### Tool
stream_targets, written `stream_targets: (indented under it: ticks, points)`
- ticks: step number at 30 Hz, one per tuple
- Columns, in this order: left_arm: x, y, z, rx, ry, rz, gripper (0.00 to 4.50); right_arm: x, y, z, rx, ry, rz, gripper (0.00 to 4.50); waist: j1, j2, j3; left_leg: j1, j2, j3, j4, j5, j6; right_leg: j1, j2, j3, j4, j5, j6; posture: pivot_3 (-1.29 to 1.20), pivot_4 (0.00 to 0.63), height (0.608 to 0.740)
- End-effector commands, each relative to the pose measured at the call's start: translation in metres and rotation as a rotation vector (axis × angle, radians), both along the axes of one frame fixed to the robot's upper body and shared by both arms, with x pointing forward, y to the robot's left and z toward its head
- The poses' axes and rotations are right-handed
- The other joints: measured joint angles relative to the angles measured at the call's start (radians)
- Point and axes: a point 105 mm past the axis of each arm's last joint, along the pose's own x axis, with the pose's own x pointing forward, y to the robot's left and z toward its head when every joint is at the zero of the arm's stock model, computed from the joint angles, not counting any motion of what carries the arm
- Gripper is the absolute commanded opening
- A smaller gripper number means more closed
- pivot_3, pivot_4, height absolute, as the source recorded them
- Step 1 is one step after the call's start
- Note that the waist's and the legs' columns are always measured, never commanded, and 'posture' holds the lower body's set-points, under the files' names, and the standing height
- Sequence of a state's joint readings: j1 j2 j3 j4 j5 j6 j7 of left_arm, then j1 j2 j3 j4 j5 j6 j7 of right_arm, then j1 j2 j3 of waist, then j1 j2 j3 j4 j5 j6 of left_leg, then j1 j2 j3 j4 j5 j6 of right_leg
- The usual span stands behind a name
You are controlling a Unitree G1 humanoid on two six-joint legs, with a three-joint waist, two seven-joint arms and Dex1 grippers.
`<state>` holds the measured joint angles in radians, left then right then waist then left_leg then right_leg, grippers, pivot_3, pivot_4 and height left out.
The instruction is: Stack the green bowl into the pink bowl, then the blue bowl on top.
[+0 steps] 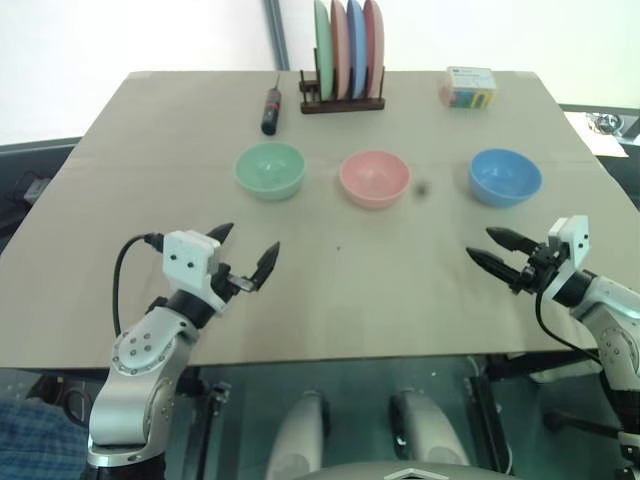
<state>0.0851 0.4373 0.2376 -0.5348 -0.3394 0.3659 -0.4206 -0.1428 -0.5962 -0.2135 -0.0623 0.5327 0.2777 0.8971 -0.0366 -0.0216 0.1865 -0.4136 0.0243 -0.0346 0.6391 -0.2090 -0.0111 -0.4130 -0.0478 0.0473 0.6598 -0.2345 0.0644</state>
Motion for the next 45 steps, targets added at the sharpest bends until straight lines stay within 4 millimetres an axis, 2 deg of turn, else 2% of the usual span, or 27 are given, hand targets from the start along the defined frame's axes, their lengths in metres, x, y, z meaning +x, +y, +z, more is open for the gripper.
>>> stream_targets:
  ticks: [1, 24, 32, 35, 42, 45]
  points:
    - [-0.004, -0.006, 0.015, 0.003, -0.063, -0.029, 4.50, -0.002, -0.002, 0.012, -0.005, -0.054, 0.003, 3.21, 0.000, 0.000, 0.000, 0.000, 0.000, 0.000, 0.000, 0.000, 0.000, 0.000, 0.000, 0.000, 0.000, 0.000, 0.000, 0.00, 0.150, 0.740]
    - [-0.003, -0.006, 0.012, -0.004, -0.067, -0.037, 4.50, -0.001, 0.006, 0.010, -0.020, -0.060, 0.015, 3.21, 0.000, 0.000, 0.000, 0.000, 0.000, 0.000, 0.000, 0.000, 0.000, 0.000, 0.000, 0.000, 0.000, 0.000, 0.000, 0.00, 0.150, 0.740]
    - [-0.016, -0.017, 0.019, -0.138, -0.096, -0.167, 4.50, 0.015, 0.048, 0.024, -0.226, -0.122, 0.112, 3.21, -0.004, 0.000, 0.000, 0.001, 0.000, 0.001, 0.000, 0.000, 0.000, 0.000, 0.000, 0.001, 0.001, 0.000, 0.000, 0.00, 0.150, 0.740]
    - [-0.020, -0.019, 0.019, -0.163, -0.094, -0.208, 4.50, 0.029, 0.064, 0.029, -0.361, -0.155, 0.128, 3.21, -0.002, 0.000, 0.000, 0.000, 0.000, 0.000, 0.001, 0.000, 0.000, 0.000, 0.000, 0.000, 0.001, 0.000, 0.000, 0.00, 0.150, 0.740]
    - [-0.028, -0.025, 0.020, -0.201, -0.089, -0.283, 4.50, 0.068, 0.107, 0.051, -0.526, -0.235, 0.210, 3.21, -0.003, 0.000, 0.000, 0.000, 0.000, 0.000, 0.002, 0.000, 0.000, 0.000, 0.000, 0.000, 0.000, 0.000, 0.000, 0.00, 0.150, 0.740]
    - [-0.029, -0.024, 0.020, -0.208, -0.092, -0.274, 4.50, 0.080, 0.124, 0.054, -0.575, -0.259, 0.242, 3.21, -0.004, 0.000, 0.000, 0.000, 0.000, 0.000, 0.002, 0.000, 0.000, 0.000, 0.000, 0.000, 0.001, 0.000, -0.001, 0.00, 0.150, 0.740]
